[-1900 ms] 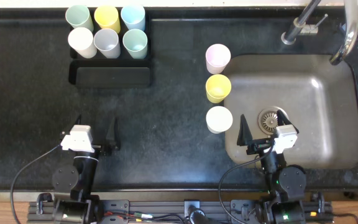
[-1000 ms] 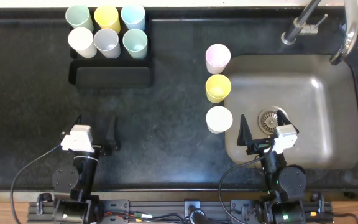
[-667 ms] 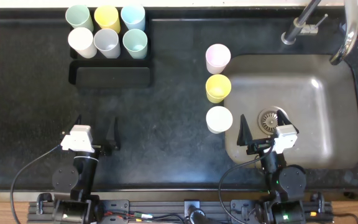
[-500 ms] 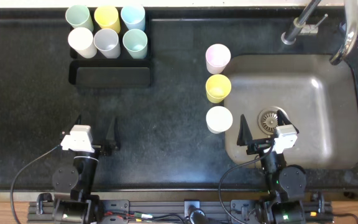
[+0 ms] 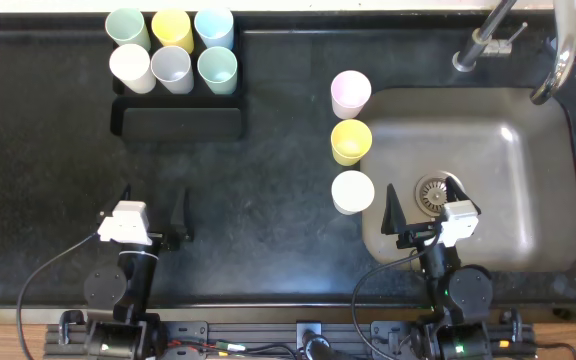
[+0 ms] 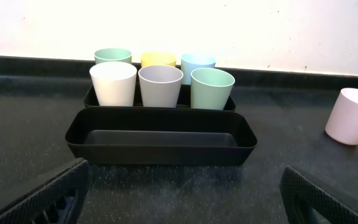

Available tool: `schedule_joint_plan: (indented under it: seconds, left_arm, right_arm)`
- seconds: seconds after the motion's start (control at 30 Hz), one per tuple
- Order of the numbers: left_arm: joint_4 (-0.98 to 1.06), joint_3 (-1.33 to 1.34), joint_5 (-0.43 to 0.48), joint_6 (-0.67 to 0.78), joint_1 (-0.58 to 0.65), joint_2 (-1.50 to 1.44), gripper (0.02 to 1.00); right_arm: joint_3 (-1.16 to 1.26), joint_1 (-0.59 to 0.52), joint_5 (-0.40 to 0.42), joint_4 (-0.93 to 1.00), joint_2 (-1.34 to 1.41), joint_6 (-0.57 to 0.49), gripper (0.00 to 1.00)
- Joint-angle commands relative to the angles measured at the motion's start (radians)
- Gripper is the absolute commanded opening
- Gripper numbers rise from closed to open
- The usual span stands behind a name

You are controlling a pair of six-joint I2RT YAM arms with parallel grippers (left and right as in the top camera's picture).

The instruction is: Store Cups

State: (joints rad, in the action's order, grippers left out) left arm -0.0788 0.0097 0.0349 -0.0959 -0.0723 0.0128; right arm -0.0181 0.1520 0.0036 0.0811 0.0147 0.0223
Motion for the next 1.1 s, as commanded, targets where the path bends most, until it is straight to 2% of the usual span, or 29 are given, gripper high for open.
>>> schedule_joint_plan:
  seconds: [0.03,0.9,1.0,1.1]
  left_arm:
    - [-0.002,-0.002,0.016,0.021,-0.008,-0.01,1.0]
    - [0.028,0.0,0.017,0.02,-0.008,-0.006,1.0]
    - [0.053,0.06,0.017,-0.005,-0.005,0.055,1.0]
    - [0.053,0.212,0.016,-0.058,-0.009,0.238,1.0]
  right_arm:
    - [0.013,0.006,-0.003,-0.004,-0.011,-0.004,0.996]
    - [0.013,0.006,-0.003,-0.004,-0.011,-0.004,0.998]
    - [0.013,0.006,-0.003,-0.004,-0.011,-0.004,0.998]
    - [0.013,0.006,-0.003,-0.004,-0.011,-0.004,0.998]
